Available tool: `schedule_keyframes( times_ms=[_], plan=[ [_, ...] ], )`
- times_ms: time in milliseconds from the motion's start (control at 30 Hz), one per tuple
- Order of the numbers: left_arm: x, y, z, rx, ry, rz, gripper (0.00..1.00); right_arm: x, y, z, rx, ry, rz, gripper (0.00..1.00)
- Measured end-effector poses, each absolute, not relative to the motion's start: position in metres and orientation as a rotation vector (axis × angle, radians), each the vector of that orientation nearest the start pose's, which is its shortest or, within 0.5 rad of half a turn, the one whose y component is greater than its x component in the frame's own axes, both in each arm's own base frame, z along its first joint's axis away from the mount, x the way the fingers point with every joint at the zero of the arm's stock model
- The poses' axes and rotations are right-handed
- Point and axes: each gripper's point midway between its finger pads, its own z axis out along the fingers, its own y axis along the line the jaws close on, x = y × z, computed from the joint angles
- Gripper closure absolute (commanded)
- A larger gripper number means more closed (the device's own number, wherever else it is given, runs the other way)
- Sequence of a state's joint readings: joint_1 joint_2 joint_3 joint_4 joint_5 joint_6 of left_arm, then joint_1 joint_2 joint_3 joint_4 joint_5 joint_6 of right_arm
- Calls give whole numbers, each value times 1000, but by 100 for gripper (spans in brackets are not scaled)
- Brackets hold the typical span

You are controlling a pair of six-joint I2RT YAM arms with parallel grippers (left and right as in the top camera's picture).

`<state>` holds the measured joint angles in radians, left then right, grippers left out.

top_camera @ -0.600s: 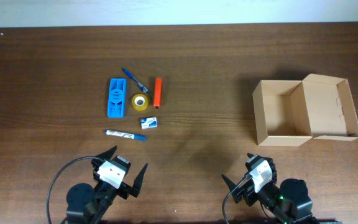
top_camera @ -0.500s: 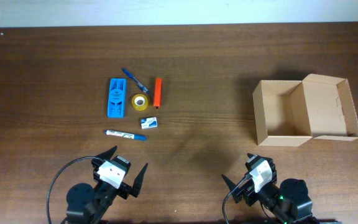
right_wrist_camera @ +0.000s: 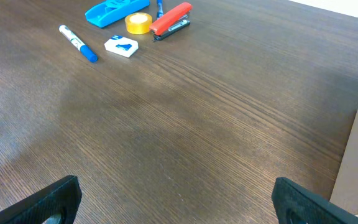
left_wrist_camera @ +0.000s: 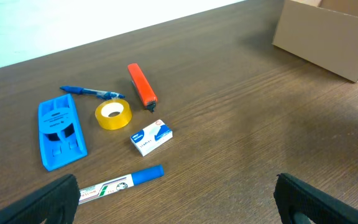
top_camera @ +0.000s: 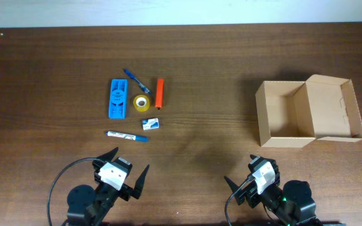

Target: Pack container

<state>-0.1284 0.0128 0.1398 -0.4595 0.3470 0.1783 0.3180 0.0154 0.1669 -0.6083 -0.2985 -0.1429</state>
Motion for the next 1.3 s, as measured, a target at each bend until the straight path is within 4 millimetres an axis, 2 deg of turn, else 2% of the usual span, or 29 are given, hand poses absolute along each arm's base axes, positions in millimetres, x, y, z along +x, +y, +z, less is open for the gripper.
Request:
schedule_keyframes(
  times_ms=[533,700,867,933,1133,1300],
  plan=[
    [205,-85,131,519,1821,-296,0,177,111,109,-637,1929,418,1],
    [205,-85,131,519,1821,-296,0,182,109,114,-432,1971,518,1],
    [205,-85,131,519,1821,-296,0,200,82,118,147,2016,630,1],
    [205,-85,131,519,1821,-296,1,202,77,118,273,2011,663,1],
    [205,-85,131,519,1821,-296,0,209,73,129,370,1952,700,1],
    [205,-85,131,519,1820,-295,0,219,74,116,393,2061,640,1]
  ],
)
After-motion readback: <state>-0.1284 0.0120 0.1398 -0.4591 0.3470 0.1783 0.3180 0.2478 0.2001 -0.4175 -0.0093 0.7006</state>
